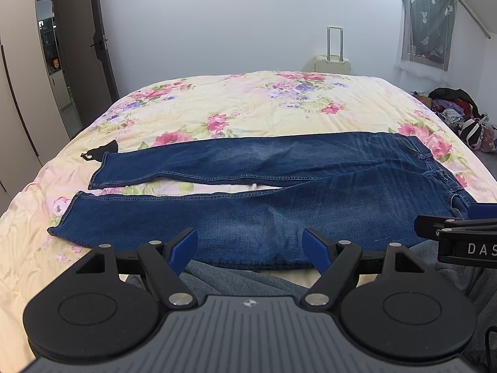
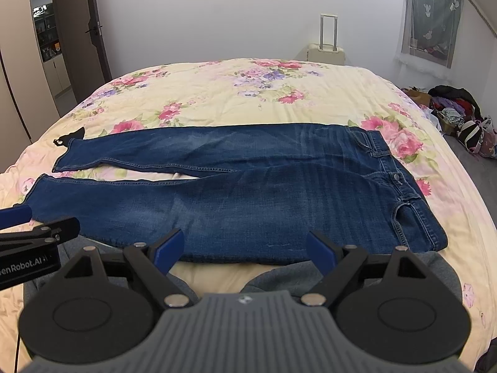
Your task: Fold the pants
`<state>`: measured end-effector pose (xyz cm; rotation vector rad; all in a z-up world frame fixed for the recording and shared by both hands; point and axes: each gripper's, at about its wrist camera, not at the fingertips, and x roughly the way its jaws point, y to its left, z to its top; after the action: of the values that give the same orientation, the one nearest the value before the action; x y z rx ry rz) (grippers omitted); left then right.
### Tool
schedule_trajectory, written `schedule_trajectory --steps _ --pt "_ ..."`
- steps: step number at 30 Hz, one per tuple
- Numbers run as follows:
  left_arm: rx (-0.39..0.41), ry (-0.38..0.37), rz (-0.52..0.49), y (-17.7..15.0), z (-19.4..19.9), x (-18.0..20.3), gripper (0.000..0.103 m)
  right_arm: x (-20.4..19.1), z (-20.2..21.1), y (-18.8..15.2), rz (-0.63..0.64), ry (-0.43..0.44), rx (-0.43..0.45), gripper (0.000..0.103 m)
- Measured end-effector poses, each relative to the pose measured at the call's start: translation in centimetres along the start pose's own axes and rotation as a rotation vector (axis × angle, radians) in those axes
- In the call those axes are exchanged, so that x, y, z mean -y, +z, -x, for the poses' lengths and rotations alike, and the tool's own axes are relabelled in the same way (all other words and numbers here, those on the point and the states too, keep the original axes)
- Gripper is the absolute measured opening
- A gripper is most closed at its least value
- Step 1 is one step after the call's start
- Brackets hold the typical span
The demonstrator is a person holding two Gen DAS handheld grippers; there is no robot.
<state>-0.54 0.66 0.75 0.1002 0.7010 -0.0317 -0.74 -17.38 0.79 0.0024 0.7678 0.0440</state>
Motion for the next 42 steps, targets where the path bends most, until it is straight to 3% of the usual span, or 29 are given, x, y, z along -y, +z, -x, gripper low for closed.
schedule_trajectory --steps 42 --pt "-0.006 0.002 0.006 -0.17 0.22 -0.03 0.09 -0.22 0.12 -0.31 0.007 0.015 -0.002 0.082"
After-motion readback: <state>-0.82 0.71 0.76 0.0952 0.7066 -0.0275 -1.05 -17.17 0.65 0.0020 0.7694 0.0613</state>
